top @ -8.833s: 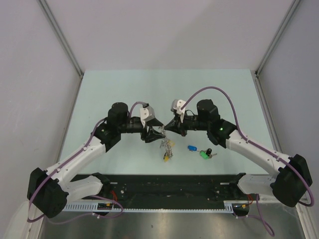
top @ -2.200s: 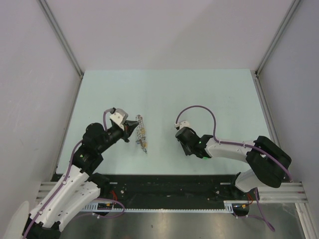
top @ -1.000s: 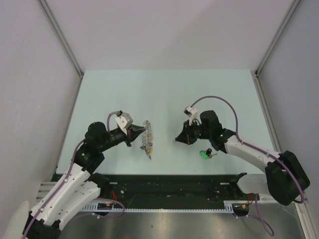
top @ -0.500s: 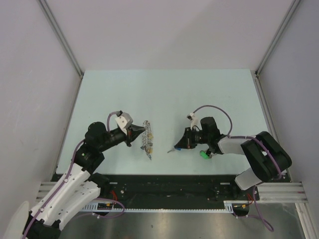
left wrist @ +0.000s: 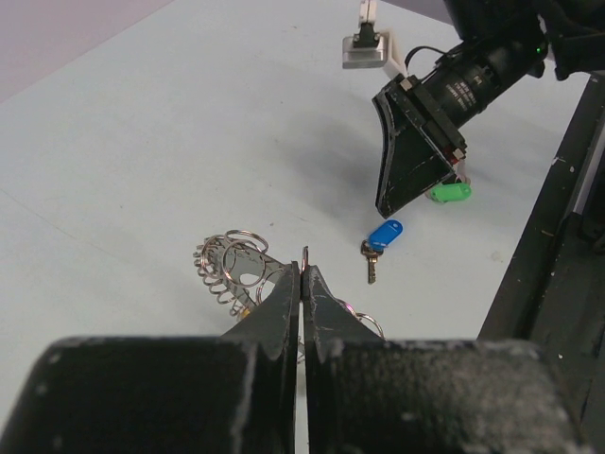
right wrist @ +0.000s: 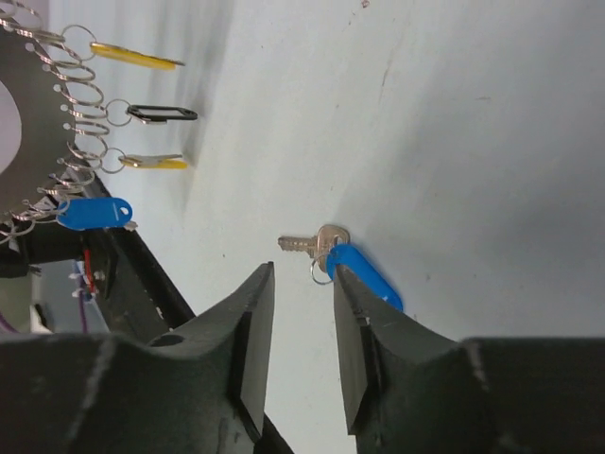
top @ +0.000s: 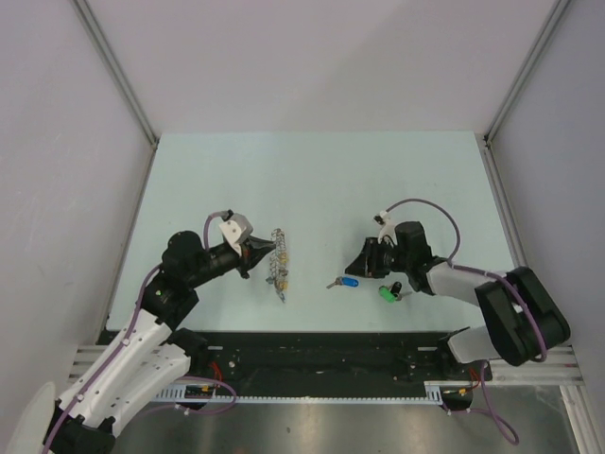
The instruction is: Put the keys on the keyring
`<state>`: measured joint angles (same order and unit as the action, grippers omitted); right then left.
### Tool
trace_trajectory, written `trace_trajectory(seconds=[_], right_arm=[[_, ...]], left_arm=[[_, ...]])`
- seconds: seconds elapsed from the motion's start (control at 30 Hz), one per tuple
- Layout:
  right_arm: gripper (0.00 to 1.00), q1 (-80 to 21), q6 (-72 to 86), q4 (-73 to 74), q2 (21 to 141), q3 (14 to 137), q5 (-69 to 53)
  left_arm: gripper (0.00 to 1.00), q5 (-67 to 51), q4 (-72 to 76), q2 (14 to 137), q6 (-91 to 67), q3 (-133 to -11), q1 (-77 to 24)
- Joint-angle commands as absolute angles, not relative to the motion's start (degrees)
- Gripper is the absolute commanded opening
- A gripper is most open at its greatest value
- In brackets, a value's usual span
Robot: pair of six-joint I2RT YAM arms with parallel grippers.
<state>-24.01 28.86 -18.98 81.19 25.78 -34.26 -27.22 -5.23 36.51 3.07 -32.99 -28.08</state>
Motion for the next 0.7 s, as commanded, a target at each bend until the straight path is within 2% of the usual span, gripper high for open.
trace_trajectory(seconds=[0.0,0.13,0.3,0.67], right_arm=[[0.39,-27.6,23.1,-8.2,74.5,29.7,-23.3],[0.4,-34.4,19.9,4.5,72.8,35.1,-10.4],[0.41,-44.1,17.4,13.7,78.5,43.6,5.5],[0.33,-52.8,16.6,23.6,91.2,53.6,16.9]], left_arm=[[0.0,-28.0,-1.6,36.3,4.3,-33.6,-27.7],[0.0,-27.2,-1.8,36.0,4.3,-33.7,-27.6],[0.0,-25.2,-1.9,35.4,4.2,-33.6,-27.6],[0.01,-23.1,-2.3,34.8,4.0,-33.7,-27.6]])
